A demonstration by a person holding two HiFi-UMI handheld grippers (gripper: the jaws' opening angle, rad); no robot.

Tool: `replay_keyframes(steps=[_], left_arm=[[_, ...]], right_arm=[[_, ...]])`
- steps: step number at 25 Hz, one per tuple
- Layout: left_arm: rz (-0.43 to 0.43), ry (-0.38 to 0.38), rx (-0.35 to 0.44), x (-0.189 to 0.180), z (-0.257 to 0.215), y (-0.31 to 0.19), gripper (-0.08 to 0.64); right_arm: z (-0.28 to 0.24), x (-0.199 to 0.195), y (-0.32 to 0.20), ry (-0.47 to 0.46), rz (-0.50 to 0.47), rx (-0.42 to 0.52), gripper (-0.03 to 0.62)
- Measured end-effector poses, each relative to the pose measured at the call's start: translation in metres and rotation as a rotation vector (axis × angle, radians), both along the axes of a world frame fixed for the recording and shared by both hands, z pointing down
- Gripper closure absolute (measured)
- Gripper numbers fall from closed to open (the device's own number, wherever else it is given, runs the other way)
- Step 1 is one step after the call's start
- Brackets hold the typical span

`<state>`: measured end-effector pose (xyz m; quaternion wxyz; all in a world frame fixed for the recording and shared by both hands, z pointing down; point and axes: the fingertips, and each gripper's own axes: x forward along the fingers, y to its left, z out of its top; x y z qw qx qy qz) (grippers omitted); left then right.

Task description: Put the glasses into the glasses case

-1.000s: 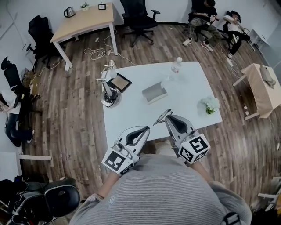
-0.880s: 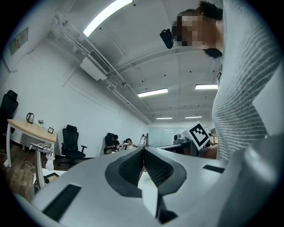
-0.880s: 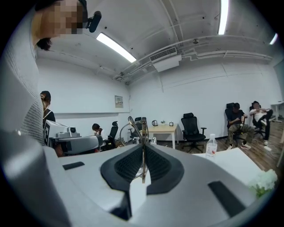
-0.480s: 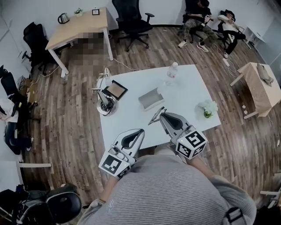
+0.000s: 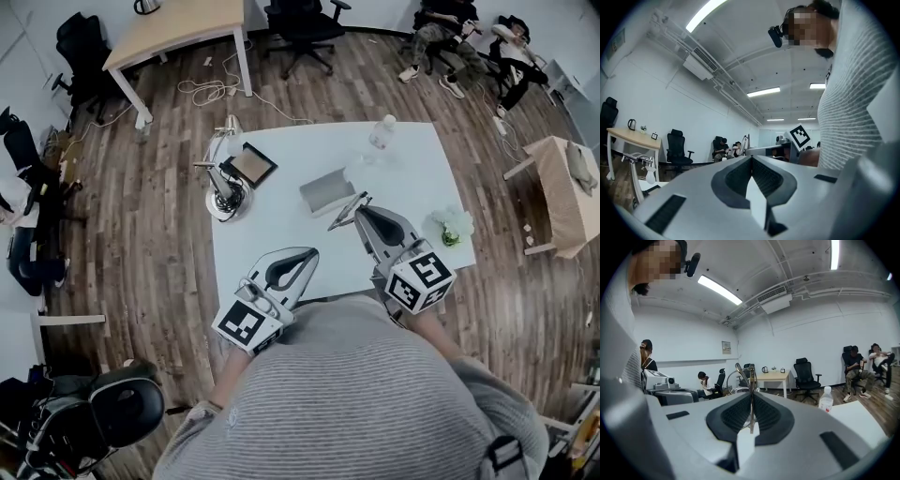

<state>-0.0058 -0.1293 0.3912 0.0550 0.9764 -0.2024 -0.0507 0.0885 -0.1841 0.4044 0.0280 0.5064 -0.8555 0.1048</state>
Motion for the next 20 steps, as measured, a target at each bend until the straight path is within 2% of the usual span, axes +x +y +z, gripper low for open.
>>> replay_keyframes(steps=[5,16,20], left_arm=[[-0.001,-0.006,-0.026,0.009,0.007,-0.008,0.548],[-0.004,-0.021,-0.051,0.023,0.018,-0.026,0.548],[-0.001,-0.052,-0.075,0.026,0.026,-0.031,0.548]], right_arm=[[0.002,0.013,-0.016,0.014,0.001,-0.003,0.566],[0.018,0.033,-0.055,0.105,-0.024,-0.023,0.566],[0.025,0.039,-0.064,0.153,-0.042,-0.038,0.566]])
